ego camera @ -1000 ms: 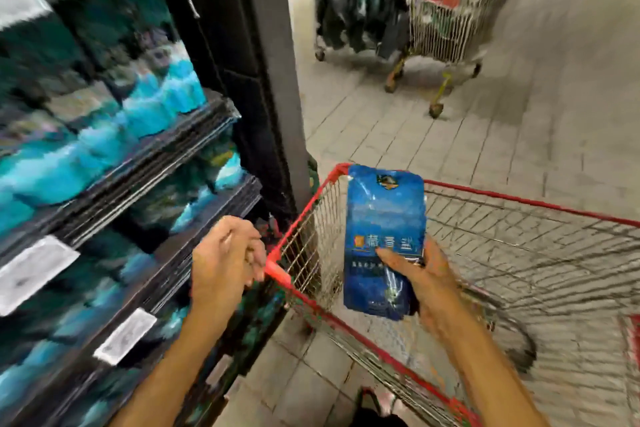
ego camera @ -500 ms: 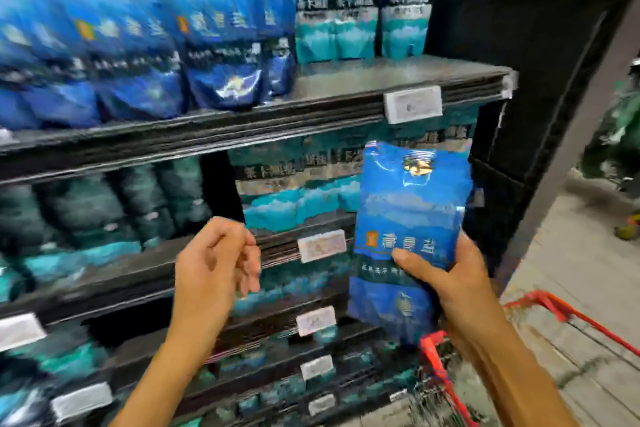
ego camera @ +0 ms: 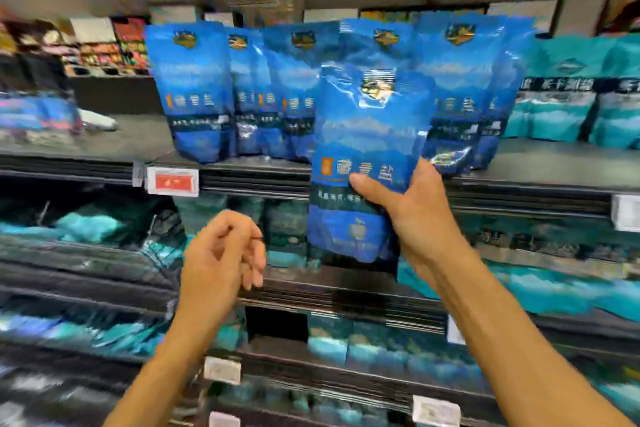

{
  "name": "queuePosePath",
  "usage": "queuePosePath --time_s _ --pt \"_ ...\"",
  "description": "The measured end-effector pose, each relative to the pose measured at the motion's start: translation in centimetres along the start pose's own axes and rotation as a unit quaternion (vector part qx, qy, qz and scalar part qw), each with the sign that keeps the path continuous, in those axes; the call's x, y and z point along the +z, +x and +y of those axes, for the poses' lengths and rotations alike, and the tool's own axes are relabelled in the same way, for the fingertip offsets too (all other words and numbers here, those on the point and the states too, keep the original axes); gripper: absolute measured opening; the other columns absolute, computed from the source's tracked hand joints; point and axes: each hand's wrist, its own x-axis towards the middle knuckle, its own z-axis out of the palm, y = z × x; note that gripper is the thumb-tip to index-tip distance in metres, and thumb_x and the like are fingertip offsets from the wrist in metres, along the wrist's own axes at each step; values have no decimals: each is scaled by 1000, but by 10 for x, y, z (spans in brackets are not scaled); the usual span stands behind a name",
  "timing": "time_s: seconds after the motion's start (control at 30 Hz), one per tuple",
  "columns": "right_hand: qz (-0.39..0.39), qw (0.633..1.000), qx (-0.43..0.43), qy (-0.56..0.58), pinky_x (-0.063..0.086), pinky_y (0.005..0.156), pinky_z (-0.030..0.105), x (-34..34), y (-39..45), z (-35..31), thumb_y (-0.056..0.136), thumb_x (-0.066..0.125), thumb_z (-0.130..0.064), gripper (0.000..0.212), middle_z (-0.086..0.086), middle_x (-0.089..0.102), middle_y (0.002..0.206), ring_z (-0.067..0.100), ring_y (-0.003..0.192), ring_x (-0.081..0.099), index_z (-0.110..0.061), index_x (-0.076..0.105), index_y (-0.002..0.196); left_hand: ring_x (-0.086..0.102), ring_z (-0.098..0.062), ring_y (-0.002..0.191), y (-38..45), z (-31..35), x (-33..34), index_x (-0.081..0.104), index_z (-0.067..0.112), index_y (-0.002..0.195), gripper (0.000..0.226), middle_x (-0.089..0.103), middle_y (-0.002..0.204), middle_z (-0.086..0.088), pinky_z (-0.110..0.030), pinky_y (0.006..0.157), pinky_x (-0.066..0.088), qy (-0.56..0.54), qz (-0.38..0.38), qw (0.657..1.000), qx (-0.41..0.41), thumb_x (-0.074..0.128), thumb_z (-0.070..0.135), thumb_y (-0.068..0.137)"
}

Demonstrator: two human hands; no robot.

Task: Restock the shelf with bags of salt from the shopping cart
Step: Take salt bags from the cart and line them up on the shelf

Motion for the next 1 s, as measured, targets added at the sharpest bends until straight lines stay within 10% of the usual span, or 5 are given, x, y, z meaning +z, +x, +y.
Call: queuePosePath --time_s 0.23,0.5,0.8,0.93,1.0 --pt "-40 998 -26 -29 53 98 36 100 92 -3 85 75 -7 44 3 66 120 19 113 65 -11 52 122 52 -8 46 62 14 -25 53 12 86 21 61 67 -4 -18 45 44 131 28 988 73 66 29 90" --pt "-18 992 -48 -119 52 97 44 146 139 25 85 75 -10 36 4 69 112 20 108 65 -8 56 117 49 -23 118 143 1 -17 36 8 136 91 41 130 -9 -35 91 46 357 37 929 92 79 52 69" --pt "21 934 -178 -308 33 61 19 149 131 43 87 73 -21 62 1 58 98 30 92 54 -6 33 132 53 -36 95 153 -6 -16 33 14 106 70 41 106 -4 -40 66 43 420 80 899 95 79 51 68" --pt "53 935 -219 -275 51 79 27 146 122 40 88 68 -7 63 9 56 129 26 106 59 -9 31 139 58 -42 90 157 -5 -13 32 13 110 74 45 108 -9 -43 62 44 481 78 870 74 71 63 72" --pt "68 922 -243 -293 39 92 7 145 116 39 89 65 -2 63 13 47 136 17 118 47 -4 31 142 60 -41 87 159 -2 -14 34 11 116 82 48 108 -9 -41 58 40 532 94 839 72 63 73 71"
